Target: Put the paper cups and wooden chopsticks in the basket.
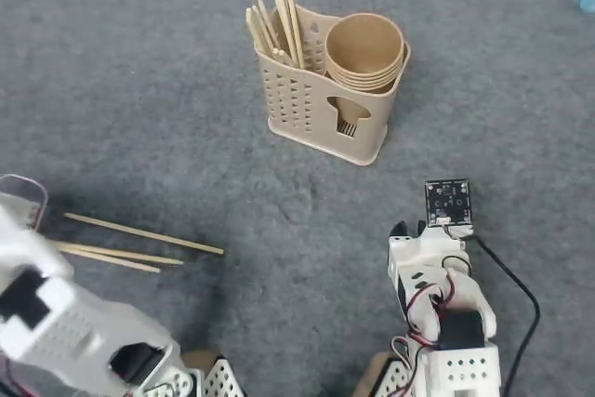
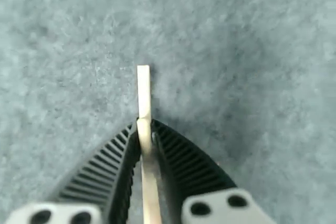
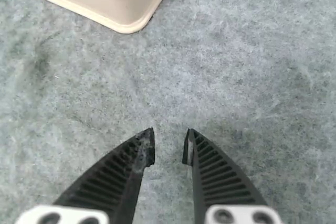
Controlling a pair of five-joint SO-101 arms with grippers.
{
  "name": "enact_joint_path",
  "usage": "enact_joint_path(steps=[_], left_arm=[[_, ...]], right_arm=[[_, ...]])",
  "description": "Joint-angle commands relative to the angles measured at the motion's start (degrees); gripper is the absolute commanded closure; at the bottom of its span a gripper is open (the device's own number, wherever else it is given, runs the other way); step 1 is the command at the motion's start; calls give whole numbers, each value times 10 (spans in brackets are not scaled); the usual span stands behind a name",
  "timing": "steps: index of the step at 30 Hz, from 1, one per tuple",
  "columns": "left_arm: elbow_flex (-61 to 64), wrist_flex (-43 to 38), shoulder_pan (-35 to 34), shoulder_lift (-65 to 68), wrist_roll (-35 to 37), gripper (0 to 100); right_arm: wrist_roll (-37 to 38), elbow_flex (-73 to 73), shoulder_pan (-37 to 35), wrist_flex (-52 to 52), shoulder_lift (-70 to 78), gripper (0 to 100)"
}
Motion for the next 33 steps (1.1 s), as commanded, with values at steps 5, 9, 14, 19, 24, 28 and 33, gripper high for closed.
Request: enact_joint_path(steps=[5,9,14,19,24,28,33], left_arm=[[-3,58,35,-174,3,989],[-4,84,67,-269,28,989],[-7,103,128,-411,29,989],[-6,60,198,-557,29,989],[2,36,256,-665,28,989],[79,35,300,-743,25,989],[208,-29,355,-851,-26,989]], right_arm=[[11,8,4,-1,-14,902],[11,8,4,0,-14,902],[11,8,4,0,-14,902],[11,8,4,0,-14,902],[11,8,4,0,-14,902],[11,8,4,0,-14,902],[11,8,4,0,-14,902]])
